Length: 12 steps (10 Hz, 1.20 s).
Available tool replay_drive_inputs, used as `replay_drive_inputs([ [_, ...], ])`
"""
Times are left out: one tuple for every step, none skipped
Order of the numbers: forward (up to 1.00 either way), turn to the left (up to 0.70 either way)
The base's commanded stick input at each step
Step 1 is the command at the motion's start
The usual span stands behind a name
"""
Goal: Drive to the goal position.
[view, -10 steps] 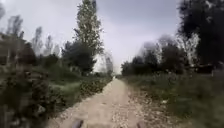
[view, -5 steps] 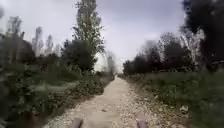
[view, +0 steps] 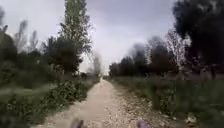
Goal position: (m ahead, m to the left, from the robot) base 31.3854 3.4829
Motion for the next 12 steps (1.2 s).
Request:
replay_drive_inputs([
  [0.85,0.00],
  [0.85,-0.02],
  [0.85,-0.28],
  [0.85,-0.34],
  [0.85,-0.01],
  [0.85,0.00],
  [0.85,0.00],
  [0.85,0.00],
  [0.85,0.00],
  [0.85,0.00],
  [0.85,0.00],
  [0.85,0.00],
])
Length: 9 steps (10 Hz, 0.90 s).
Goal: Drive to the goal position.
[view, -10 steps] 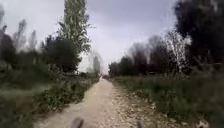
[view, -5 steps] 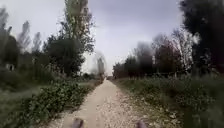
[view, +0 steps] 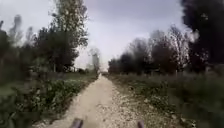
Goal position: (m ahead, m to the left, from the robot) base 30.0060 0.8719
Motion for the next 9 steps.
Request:
replay_drive_inputs([
  [0.85,0.00],
  [0.85,0.00],
  [0.85,0.00],
  [0.85,0.00],
  [0.85,0.00],
  [0.85,0.00],
  [0.85,0.00],
  [0.85,0.00],
  [0.85,0.00],
])
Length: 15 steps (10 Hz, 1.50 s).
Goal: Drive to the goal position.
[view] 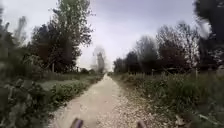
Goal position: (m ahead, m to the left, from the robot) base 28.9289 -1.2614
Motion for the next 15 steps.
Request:
replay_drive_inputs([
  [0.85,0.00],
  [0.85,0.00],
  [0.85,0.00],
  [0.85,0.00],
  [0.85,0.00],
  [0.85,0.00],
  [0.85,0.00],
  [0.85,0.00],
  [0.85,0.00],
  [0.85,0.00],
  [0.85,0.00],
  [0.85,0.00],
  [0.85,0.00],
  [0.85,0.00],
  [0.85,0.00],
])
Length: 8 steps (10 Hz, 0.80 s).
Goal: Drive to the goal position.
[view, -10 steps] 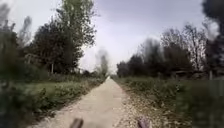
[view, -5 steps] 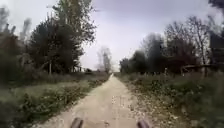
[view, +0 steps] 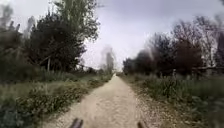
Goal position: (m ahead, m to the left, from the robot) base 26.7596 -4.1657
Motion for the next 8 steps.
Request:
replay_drive_inputs([
  [0.85,-0.07],
  [0.85,-0.27],
  [0.85,-0.32],
  [0.85,-0.19],
  [0.85,0.00],
  [0.85,0.00],
  [0.85,0.00],
  [0.85,0.00],
])
